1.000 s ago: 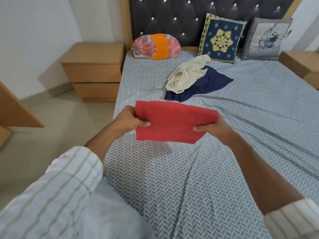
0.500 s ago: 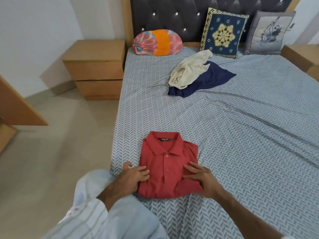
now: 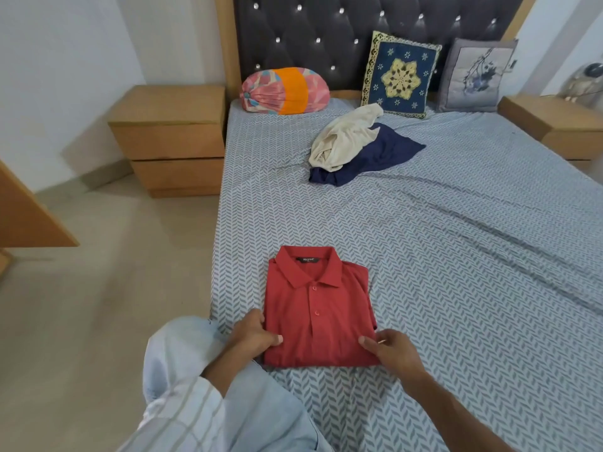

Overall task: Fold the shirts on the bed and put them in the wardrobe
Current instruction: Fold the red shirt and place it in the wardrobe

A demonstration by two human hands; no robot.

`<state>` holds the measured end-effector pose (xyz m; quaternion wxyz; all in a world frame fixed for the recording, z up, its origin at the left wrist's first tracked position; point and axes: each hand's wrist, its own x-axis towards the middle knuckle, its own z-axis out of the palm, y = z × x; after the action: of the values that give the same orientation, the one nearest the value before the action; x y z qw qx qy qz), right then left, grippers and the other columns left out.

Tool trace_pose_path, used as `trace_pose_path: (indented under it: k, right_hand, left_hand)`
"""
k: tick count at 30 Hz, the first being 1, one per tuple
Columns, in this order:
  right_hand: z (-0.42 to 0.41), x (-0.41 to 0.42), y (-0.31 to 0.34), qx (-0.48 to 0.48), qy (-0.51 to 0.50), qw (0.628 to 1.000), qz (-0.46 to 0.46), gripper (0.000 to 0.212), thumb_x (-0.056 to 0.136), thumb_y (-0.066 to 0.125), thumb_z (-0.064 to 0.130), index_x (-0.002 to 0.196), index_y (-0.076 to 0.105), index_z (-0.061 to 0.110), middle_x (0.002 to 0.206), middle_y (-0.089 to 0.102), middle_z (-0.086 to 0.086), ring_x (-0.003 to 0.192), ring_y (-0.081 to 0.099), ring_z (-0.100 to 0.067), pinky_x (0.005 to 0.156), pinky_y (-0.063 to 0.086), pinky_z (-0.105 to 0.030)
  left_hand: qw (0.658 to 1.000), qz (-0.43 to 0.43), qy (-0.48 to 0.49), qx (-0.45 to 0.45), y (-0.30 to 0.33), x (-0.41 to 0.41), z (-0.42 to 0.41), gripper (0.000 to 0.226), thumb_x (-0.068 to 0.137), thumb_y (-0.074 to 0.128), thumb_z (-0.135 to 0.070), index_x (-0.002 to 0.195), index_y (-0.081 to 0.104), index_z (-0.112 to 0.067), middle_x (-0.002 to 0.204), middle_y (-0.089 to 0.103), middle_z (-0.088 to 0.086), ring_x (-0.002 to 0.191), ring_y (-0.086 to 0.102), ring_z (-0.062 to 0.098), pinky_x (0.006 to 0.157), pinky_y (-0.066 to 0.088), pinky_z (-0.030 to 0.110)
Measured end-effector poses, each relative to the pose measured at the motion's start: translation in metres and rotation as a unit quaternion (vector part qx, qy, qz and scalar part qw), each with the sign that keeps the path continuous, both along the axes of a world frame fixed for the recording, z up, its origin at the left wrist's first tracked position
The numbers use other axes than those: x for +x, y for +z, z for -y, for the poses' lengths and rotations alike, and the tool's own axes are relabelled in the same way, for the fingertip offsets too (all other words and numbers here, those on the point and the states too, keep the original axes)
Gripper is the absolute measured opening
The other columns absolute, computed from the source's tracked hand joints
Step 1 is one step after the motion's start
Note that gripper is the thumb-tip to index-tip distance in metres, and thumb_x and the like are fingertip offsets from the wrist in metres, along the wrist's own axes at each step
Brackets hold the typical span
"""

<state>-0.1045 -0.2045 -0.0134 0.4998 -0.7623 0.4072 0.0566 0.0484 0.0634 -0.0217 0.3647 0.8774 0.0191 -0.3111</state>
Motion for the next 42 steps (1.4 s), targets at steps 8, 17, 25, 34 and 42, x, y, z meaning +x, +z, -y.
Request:
trace_pose_path:
  k: [8,17,25,34,42]
  right_hand:
    - [-0.008,-0.003,-0.01,-0.021,-0.037,0.998,-0.054,0.023,0.079,0.079,0.018,0.085,0.069,-0.003,0.066,0.065,-0.004,0.061,0.058,-0.017,0.057,0.045,-0.028]
    - [0.001,0.055,0.005,-0.198,0.0,0.98,-0.035,0.047,0.07,0.064,0.033,0.115,0.059,0.021,0.109,0.064,-0.005,0.101,0.062,-0.026,0.087,0.049,-0.037]
    - [0.033,0.156,0.007,-0.149,0.067,0.986,0.032,0.025,0.083,0.064,0.025,0.107,0.07,0.03,0.099,0.071,0.001,0.089,0.067,-0.017,0.085,0.053,-0.031]
    - [0.068,0.175,-0.058,0.008,-0.028,1.0,0.003,0.015,0.068,0.079,0.033,0.083,0.075,0.033,0.101,0.069,-0.01,0.089,0.068,-0.021,0.084,0.059,-0.041]
    - [0.068,0.186,-0.048,0.099,-0.059,0.993,-0.025,0.011,0.078,0.072,0.012,0.074,0.074,0.022,0.086,0.076,-0.007,0.078,0.068,-0.021,0.082,0.059,-0.044]
  left_hand:
    - [0.996,-0.033,0.045,0.071,-0.004,-0.009,0.007,0.065,0.062,0.085,-0.015,0.122,0.061,-0.012,0.115,0.068,0.007,0.103,0.064,0.025,0.089,0.056,0.033]
    - [0.984,0.059,0.159,-0.058,0.019,0.013,0.017,0.009,0.085,0.068,-0.018,0.083,0.059,-0.019,0.089,0.066,0.002,0.083,0.062,0.02,0.08,0.051,0.029]
    - [0.98,0.103,0.086,-0.147,0.014,0.091,0.045,0.028,0.095,0.052,-0.013,0.117,0.066,-0.023,0.112,0.068,-0.004,0.104,0.062,0.014,0.094,0.049,0.029]
    - [0.994,0.054,-0.016,-0.089,-0.008,0.154,0.064,0.021,0.095,0.055,-0.011,0.11,0.07,-0.015,0.105,0.071,0.002,0.098,0.066,0.016,0.094,0.053,0.032]
    - [0.994,0.104,-0.031,0.023,-0.021,0.165,0.064,0.034,0.102,0.047,-0.029,0.073,0.051,-0.013,0.071,0.057,0.006,0.063,0.056,0.022,0.065,0.051,0.035]
